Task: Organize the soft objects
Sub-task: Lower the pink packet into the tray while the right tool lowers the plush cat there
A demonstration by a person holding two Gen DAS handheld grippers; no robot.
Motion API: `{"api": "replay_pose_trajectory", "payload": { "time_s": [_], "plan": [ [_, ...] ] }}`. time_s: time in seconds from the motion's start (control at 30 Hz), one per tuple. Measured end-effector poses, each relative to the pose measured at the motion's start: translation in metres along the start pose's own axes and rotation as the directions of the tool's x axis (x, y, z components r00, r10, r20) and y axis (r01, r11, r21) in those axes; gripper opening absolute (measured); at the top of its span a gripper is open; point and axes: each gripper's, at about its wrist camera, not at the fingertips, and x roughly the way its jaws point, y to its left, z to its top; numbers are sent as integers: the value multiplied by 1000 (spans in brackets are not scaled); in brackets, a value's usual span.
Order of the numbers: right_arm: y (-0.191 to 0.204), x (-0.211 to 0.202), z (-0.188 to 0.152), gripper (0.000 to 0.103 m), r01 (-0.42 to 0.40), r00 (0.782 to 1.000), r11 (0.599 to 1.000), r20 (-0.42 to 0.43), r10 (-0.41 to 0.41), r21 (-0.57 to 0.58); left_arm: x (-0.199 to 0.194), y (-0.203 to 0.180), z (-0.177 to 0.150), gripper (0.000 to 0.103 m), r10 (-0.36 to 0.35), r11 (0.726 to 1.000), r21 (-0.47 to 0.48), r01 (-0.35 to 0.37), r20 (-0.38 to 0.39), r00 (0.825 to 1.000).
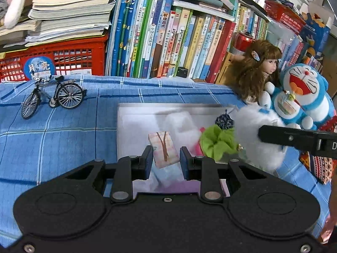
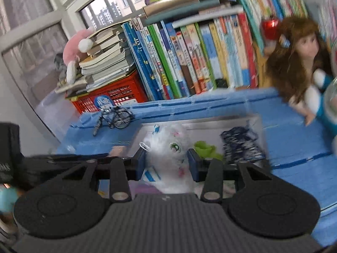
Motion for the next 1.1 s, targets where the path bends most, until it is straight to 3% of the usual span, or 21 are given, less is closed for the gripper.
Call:
{"api": "replay_pose_trajectory", "payload": {
  "time_s": [0.17,0.43,0.7,1.1],
  "plan": [
    [-2,37,9,48,-59,996,990,-60,66,126,28,6,8,26,25,1000,-9,-26,-29,999],
    [-18,87,1,48,-40,982,958,-167,90,285,58,13,4,26,25,1000,-5,-25,-73,997],
    [-26,93,11,42,67,988,958,-155,-24,280,71,18,1,26,21,1000,-3,-21,-84,996],
    [-16,111,2,40,126,966,968,-249,-69,219,79,23,-6,30,33,999,-4,-33,-110,993]
  ]
}}
